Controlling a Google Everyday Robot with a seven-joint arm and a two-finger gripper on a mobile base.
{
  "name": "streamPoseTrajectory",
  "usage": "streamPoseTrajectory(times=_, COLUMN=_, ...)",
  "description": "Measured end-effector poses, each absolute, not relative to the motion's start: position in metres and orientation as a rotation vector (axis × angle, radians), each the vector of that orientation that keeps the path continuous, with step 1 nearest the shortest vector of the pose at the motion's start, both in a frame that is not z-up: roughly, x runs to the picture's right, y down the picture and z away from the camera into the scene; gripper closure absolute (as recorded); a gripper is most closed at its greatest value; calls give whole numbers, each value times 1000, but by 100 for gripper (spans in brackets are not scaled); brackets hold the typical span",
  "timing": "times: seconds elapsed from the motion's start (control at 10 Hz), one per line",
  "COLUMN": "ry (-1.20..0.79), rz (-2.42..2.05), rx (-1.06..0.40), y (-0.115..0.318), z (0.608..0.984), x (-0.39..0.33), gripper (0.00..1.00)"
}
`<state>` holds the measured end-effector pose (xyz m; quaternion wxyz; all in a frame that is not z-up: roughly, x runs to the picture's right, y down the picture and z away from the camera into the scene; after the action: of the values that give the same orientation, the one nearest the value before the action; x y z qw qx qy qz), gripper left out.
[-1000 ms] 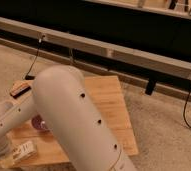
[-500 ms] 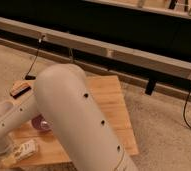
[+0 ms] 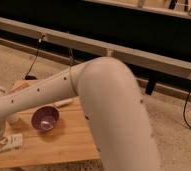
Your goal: Place the bottle in the ceramic bowl
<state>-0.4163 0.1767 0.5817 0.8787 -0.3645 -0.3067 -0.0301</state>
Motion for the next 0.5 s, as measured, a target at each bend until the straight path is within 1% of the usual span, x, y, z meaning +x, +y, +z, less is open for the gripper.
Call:
streamPoseTrajectory(times=0.2, ry=-669, rz=25, rx=-706, y=122, z=583, x=-398, gripper=100)
streamPoseTrajectory(times=0.3, ry=-668, rz=56, rx=-687, y=105, z=588, x=-392, gripper=100)
streamPoseTrajectory(times=0.4, ry=-651, rz=101, rx=-665, y=87, z=604, x=-385, gripper=100)
streamPoseTrajectory(times=0.5, ry=-641, rz=120, rx=-658, y=81, z=612, x=-383, gripper=100)
